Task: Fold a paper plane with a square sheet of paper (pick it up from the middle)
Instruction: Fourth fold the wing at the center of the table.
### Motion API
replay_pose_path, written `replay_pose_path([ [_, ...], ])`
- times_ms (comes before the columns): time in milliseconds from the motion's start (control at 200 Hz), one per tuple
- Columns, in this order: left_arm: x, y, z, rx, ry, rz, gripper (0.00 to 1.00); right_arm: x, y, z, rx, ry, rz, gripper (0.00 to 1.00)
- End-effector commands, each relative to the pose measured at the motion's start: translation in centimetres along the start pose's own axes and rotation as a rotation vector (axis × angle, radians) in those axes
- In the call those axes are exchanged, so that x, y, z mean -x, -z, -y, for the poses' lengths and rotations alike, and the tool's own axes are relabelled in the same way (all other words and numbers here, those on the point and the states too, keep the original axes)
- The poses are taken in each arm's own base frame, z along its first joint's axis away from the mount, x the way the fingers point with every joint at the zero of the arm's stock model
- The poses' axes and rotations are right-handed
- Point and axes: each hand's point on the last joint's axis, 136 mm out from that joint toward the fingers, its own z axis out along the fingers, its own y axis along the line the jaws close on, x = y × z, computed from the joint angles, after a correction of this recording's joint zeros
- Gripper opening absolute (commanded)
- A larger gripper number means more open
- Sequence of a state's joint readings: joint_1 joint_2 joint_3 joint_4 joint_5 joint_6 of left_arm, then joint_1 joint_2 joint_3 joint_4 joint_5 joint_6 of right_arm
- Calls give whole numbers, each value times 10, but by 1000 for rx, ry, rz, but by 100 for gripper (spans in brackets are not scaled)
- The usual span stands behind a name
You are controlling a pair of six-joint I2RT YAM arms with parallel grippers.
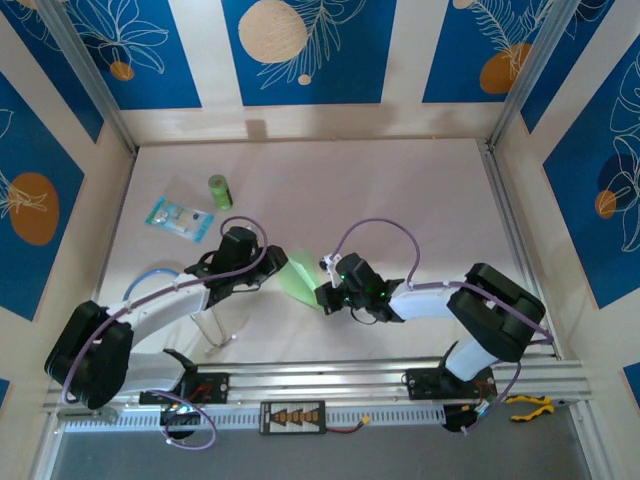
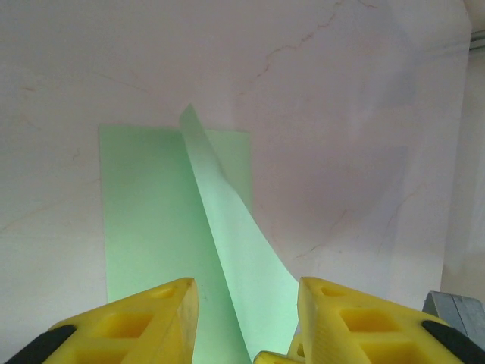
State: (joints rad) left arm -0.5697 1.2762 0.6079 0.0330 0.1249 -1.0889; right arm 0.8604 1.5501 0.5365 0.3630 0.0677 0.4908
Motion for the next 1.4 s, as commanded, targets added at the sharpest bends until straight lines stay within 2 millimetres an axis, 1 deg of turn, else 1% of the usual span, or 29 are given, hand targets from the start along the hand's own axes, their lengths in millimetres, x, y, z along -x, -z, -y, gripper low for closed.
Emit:
replay_pose_path([
  [0, 6, 2, 1, 5, -18, 14, 39, -9, -2, -5, 74, -55, -38, 1],
  [510, 3, -4, 0, -7, 3, -3, 39, -15, 0, -1, 187, -209, -114, 1],
  [710, 2, -8, -2, -9, 18, -13, 39, -16, 1, 5, 202, -294, -148, 1],
  [1005, -4, -15, -7, -14, 46, -33, 38, -10, 2, 5, 246, -403, -184, 1],
  [1095, -4, -16, -6, -21, 51, -35, 38, -6, 0, 3, 277, -463, -185, 1],
  [1286, -5, -15, -5, -27, 53, -37, 38, -11, -8, 4, 280, -524, -200, 1],
  [1396, -6, -14, -6, -30, 51, -42, 36, -15, -10, 6, 271, -548, -207, 1],
])
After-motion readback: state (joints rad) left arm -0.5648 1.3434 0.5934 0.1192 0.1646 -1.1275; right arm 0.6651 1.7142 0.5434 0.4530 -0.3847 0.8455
